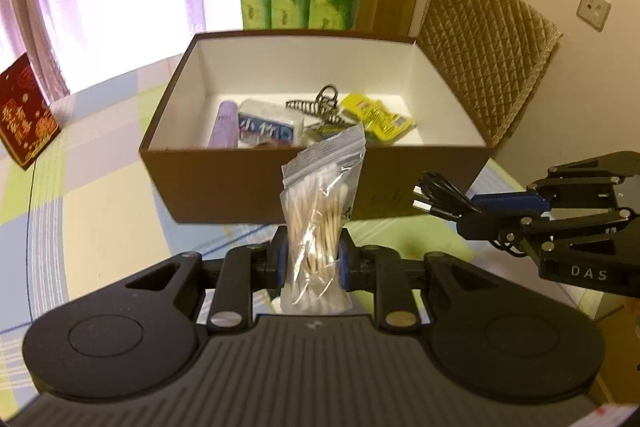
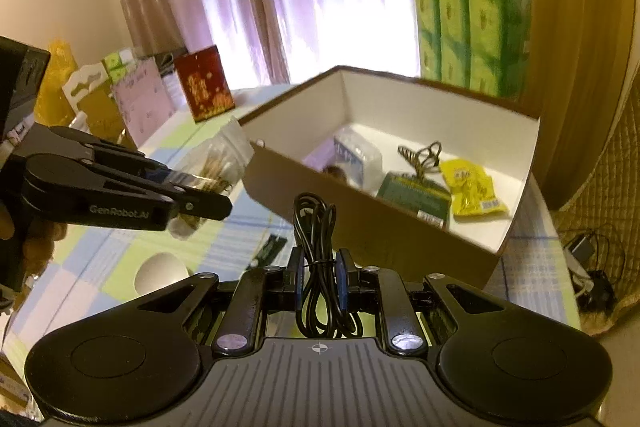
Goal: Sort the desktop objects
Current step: 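Lift the swab bag in left tool and the cable in right tool over the box, then open left tool to drop the swab bag while right tool releases the cable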
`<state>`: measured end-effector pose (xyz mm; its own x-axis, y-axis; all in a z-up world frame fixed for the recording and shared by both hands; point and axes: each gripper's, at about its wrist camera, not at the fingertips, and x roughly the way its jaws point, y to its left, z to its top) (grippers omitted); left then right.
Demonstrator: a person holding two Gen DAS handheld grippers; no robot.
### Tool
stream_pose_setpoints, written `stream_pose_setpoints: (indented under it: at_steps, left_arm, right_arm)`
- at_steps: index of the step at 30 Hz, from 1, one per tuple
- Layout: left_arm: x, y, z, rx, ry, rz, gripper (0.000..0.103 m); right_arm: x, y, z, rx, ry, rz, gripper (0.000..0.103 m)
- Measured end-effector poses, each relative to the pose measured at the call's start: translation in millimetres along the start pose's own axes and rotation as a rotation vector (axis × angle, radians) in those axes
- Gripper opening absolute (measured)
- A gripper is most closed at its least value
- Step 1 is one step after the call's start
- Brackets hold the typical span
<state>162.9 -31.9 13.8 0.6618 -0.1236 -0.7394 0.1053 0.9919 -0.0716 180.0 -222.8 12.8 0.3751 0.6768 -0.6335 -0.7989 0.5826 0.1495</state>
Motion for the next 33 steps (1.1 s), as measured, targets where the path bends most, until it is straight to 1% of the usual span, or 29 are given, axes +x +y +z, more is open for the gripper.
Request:
stream_pose_setpoints:
  at_steps: [10,15,18,21,24,28,33]
  left_arm:
    - [-0.4,-6.7,31.5,0.023,-0.056,-0.011,0.019]
    - [2.9,-6.5,52.6,0.037,-0.077,-0.012,0.019]
    - [7.6,-4.7,70.6,0.037,-0.093,-0.019,0.019]
    - [16.7,-2.8,90.1,0.027,-0.104,-0.036,0.019]
    - [31.0,-1.6,104.1,0.014,-0.089,-0.055,0.019]
    - [62.1,-1.5,120.3,0.004,-0.037,-0.065,0.019]
    - [104.7,-0.8,129.3,-0.004,0.049,-0.068,0.019]
  right_arm:
    - [-7.9,-21.0,32.7,0.005,-0.074,-0.015,0.013]
    - [-0.5,-40.3,55.1,0.018,-0.097,-0.027,0.013]
    - [9.1,-55.5,69.0,0.042,-0.098,-0.033,0.013]
    - [23.2,-70.3,80.1,0.064,-0.076,-0.044,0.013]
    - [40.1,-84.5,86.9,0.080,-0.033,-0.062,0.013]
    - [67.3,-99.5,90.8,0.077,0.035,-0.099,0.013]
    - [96.6,-109.8,83.1,0.050,0.119,-0.148,0.013]
